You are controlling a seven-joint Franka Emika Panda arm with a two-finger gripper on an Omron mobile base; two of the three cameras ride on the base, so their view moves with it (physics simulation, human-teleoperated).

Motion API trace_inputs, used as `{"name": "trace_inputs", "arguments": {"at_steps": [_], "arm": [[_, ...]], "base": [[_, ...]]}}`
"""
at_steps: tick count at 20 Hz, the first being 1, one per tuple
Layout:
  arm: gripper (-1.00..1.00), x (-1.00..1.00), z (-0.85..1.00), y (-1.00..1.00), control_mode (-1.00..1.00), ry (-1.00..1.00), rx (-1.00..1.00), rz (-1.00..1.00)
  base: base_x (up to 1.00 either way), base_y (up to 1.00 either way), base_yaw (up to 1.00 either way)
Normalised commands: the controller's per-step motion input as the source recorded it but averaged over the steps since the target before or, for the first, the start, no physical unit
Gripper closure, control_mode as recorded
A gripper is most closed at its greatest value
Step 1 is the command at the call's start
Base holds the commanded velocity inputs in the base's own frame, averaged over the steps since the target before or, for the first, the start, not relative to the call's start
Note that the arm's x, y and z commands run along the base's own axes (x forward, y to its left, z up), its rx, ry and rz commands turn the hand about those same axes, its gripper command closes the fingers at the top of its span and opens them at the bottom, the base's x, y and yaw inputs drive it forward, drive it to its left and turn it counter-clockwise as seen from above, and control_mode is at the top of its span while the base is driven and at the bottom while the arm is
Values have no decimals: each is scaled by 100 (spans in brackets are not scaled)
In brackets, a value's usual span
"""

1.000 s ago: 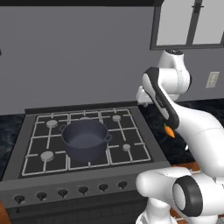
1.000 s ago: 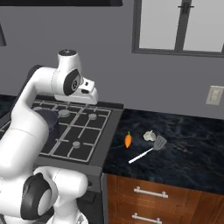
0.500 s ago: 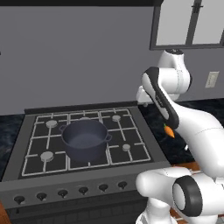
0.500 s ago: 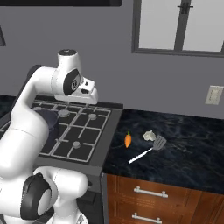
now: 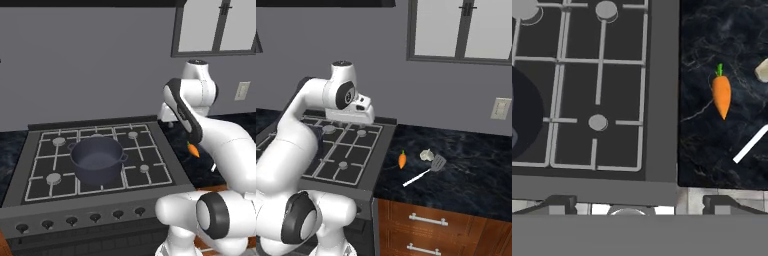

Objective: Put the carrot and garlic in the pot. Retrieve the spatula and lightly stir the vegetables in the pot.

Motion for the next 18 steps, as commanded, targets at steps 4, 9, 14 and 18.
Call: {"name": "trace_inputs", "arguments": {"at_steps": [4,9,14,18], "arm": [[-100,1,-26,-62,-100,7,0,0],[-100,11,-25,-63,-100,4,0,1],[-100,7,-30,-57,-100,0,0,0],[-100,18,-39,-51,-100,0,0,0]], "base": [[0,0,0],[0,0,0],[0,0,0],[0,0,0]]}}
